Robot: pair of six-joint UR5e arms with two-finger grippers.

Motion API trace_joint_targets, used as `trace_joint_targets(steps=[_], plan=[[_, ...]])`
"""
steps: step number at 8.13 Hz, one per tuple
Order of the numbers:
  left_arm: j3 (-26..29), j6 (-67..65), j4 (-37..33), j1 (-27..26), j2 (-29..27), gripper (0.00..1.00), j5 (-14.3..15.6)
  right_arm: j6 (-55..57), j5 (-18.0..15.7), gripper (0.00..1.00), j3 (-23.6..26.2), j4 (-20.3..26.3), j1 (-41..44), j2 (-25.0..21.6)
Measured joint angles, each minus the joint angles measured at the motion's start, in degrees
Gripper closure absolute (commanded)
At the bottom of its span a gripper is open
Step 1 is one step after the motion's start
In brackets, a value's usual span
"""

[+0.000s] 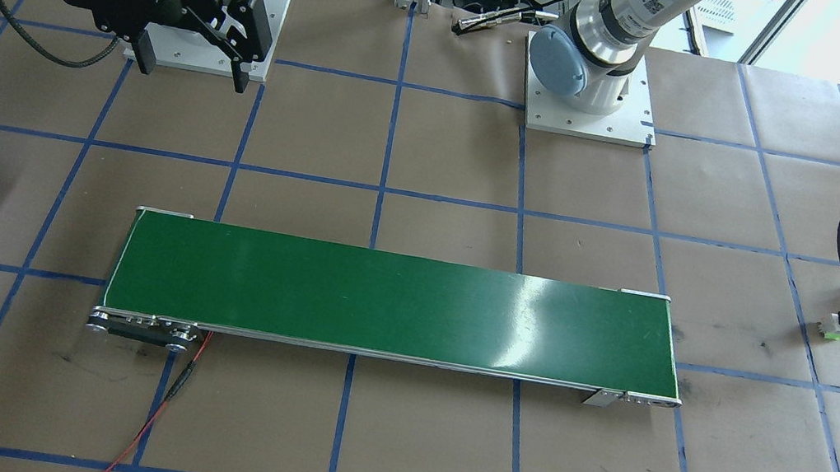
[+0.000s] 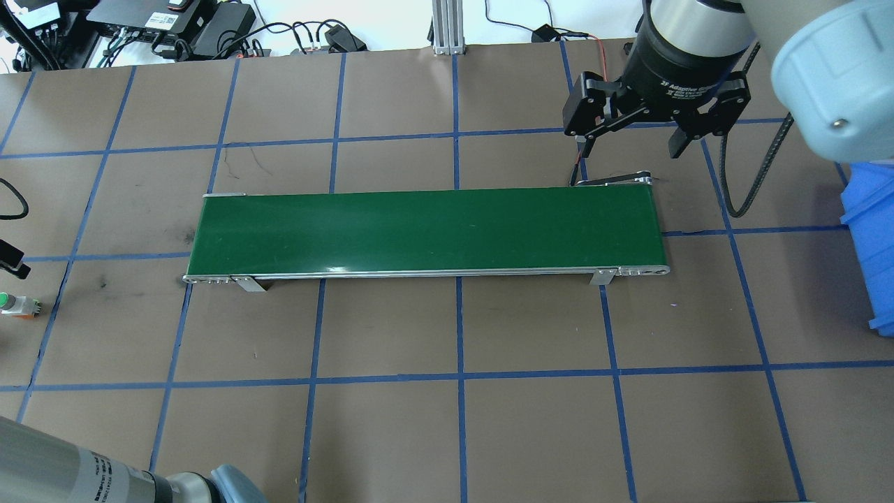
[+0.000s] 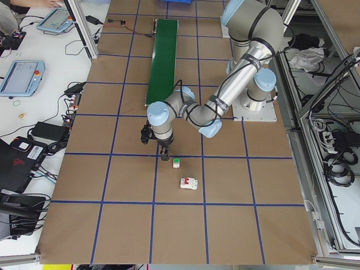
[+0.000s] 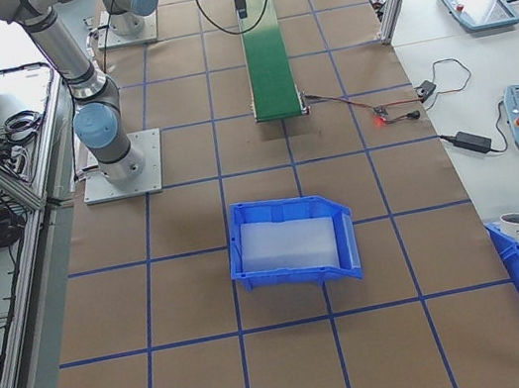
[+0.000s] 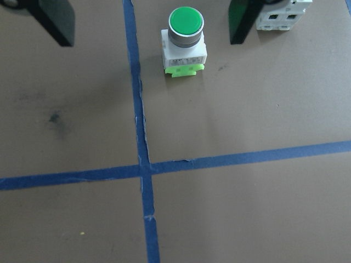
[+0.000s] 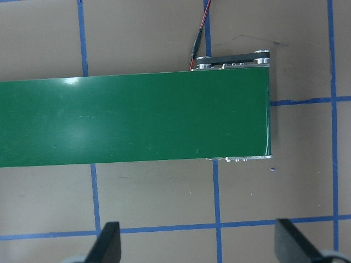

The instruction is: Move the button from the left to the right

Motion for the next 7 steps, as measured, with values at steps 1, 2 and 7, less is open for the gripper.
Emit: trace_joint_targets(steps=[1,2,7], plan=[[-0.01,0.24,0.58,0.47,-1.21,0.0,0.05,0.08,0.05,0.0,0.02,0.0,0.0,0.02],[-0.03,0.31,0.85,0.76,-2.28,0.0,0.1,0.14,0.0,0.0,0.02,0.0,0.0,0.04],[-0.05,0.23,1.06,2.41,-6.45,0.93,0.17,-0.04,-0.22,0.0,0.0,-1.07,0.0,0.04]])
